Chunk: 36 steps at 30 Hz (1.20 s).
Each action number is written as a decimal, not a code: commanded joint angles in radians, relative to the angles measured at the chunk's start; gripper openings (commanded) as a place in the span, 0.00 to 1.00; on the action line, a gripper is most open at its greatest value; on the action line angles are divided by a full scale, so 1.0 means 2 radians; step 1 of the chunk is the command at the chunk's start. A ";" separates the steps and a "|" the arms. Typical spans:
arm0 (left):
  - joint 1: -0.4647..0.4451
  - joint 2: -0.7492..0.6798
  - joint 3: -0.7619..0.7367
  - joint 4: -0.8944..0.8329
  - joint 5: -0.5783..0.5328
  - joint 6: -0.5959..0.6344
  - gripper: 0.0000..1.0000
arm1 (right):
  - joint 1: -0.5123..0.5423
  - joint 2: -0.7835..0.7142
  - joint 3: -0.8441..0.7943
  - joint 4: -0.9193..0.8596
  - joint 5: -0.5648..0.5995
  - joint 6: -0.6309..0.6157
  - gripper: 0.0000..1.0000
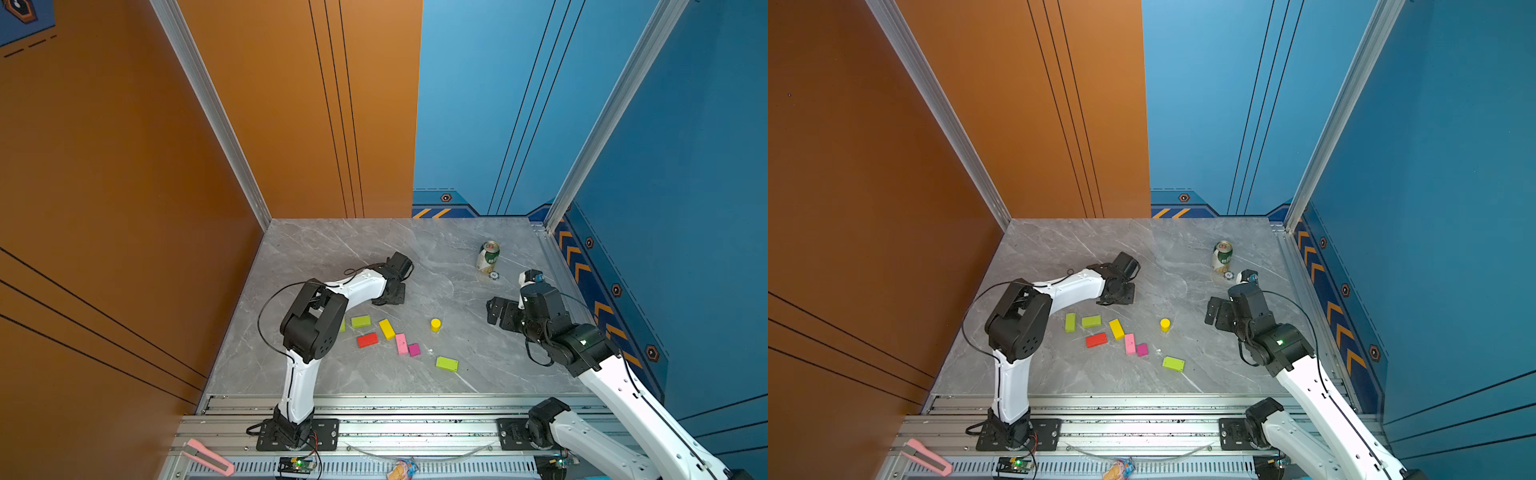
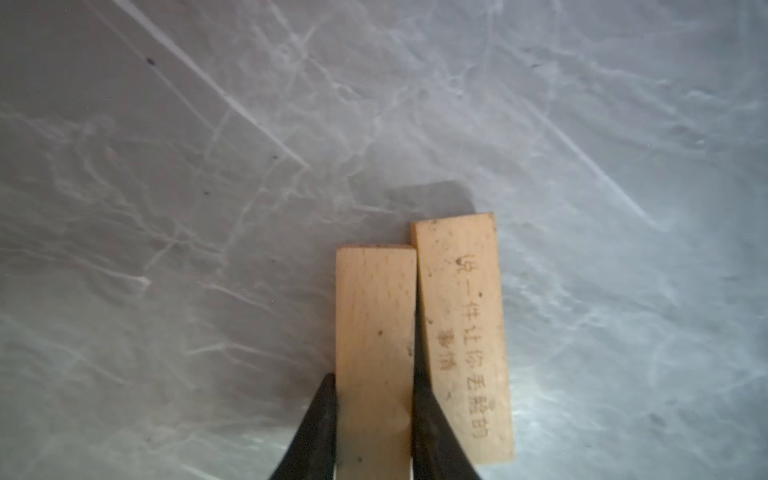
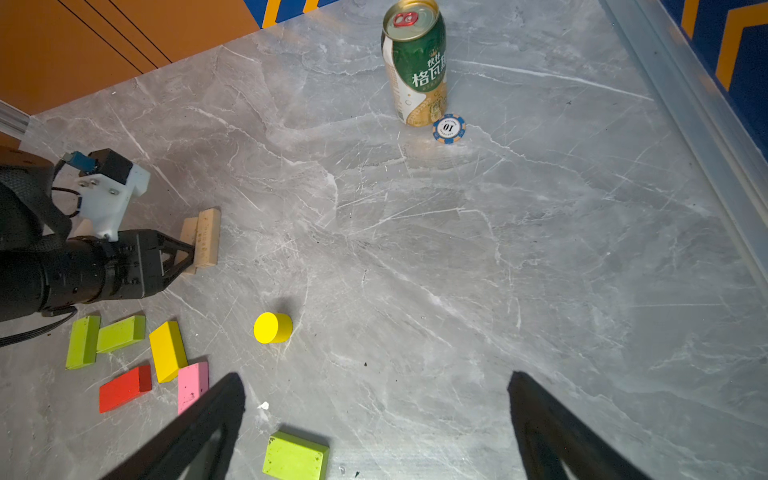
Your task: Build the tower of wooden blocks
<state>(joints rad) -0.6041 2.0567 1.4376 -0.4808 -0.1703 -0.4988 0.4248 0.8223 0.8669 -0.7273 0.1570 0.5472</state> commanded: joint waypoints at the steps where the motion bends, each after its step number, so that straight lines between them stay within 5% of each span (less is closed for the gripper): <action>1: -0.014 0.018 0.019 -0.023 0.013 -0.034 0.25 | -0.008 -0.021 -0.008 -0.023 -0.013 -0.010 1.00; 21: 0.015 0.025 0.031 -0.054 -0.012 -0.038 0.18 | -0.024 -0.028 -0.009 -0.031 -0.033 -0.007 1.00; 36: -0.008 0.029 0.046 -0.053 -0.006 -0.035 0.18 | -0.024 -0.017 -0.007 -0.024 -0.033 0.002 1.00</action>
<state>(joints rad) -0.6003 2.0911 1.5032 -0.5438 -0.1787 -0.5758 0.3801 0.7841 0.8524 -0.7704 0.1040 0.5404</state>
